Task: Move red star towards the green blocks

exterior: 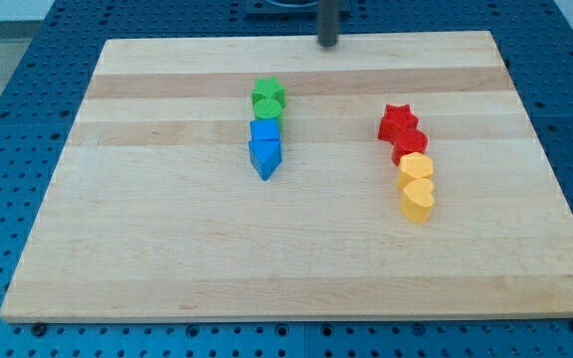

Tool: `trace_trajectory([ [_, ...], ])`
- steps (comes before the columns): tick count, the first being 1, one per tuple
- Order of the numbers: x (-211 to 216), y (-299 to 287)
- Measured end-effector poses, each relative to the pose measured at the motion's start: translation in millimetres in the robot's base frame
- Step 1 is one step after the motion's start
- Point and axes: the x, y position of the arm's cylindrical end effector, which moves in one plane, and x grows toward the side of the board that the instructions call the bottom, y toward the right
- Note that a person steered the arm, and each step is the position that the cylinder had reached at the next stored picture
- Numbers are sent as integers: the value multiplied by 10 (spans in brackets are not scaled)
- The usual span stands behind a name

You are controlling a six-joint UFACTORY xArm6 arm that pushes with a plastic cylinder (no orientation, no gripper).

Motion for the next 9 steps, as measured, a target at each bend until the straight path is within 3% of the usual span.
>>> trace_trajectory([
  [1, 122, 554],
  [2, 620, 899],
  [5, 1649, 863],
  [9, 1908, 887],
])
